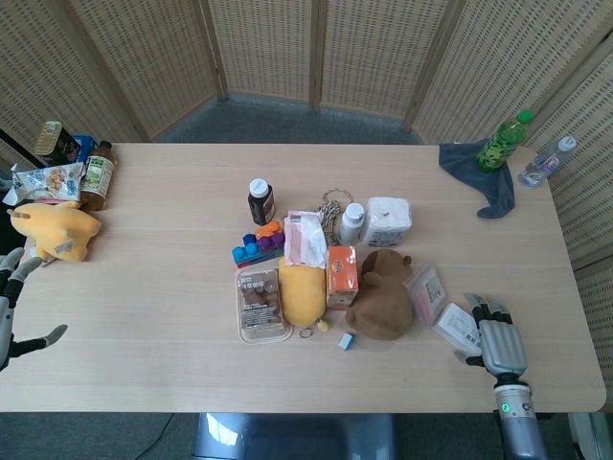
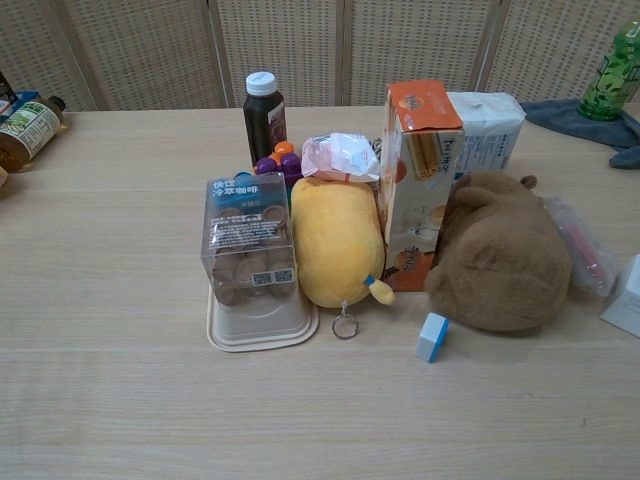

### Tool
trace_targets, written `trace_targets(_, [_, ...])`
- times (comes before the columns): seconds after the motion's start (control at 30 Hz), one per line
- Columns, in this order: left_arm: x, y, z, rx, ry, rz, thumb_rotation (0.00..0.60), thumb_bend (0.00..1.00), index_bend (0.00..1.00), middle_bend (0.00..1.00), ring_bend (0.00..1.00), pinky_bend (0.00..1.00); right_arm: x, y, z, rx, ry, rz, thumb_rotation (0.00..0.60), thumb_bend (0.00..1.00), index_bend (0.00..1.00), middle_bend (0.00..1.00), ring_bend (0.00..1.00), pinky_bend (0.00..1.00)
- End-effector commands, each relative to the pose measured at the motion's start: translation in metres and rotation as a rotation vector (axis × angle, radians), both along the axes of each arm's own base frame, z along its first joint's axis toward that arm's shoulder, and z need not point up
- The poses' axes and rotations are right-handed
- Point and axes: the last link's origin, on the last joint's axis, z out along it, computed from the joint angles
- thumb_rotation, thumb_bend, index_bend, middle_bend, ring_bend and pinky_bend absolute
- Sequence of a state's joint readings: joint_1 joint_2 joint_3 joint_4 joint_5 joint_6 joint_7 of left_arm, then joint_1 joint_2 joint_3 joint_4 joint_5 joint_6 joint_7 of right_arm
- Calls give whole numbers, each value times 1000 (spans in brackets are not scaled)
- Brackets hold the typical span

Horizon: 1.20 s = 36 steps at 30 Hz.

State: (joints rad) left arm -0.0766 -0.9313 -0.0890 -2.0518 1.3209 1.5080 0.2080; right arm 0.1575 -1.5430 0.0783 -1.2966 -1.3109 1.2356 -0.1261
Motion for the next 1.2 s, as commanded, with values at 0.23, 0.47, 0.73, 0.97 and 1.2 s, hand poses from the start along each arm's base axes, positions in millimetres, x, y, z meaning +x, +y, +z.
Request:
trace_targets(0.23, [0, 0, 0, 0, 0, -1, 600, 0, 160, 0, 0, 0, -5, -6, -3, -28, -15, -2, 600, 0, 208, 487, 446, 541])
trace_targets(0.47, [0, 0, -2, -5, 3, 0, 600, 0, 159, 0, 0, 0, -8, -7, 4, -63, -11, 5, 600, 0, 360, 632, 585, 681])
trace_targets(0.73, [0, 0, -1, -1, -1, -1, 600, 0, 160, 0, 0, 0, 3, -8, 34, -147, -25, 51, 600, 0, 374, 644, 595, 691])
trace_targets(0.97, [1, 0, 0, 2, -7, -5, 600, 0, 161, 0, 0, 0, 32, -10, 74, -260, -67, 132, 600, 0, 373, 645, 596, 692])
trace_targets(1.2, [3, -1, 2, 5, -10, -8, 600, 0, 160, 0, 0, 0, 79, -15, 105, -332, -116, 239, 600, 0, 374, 644, 595, 692])
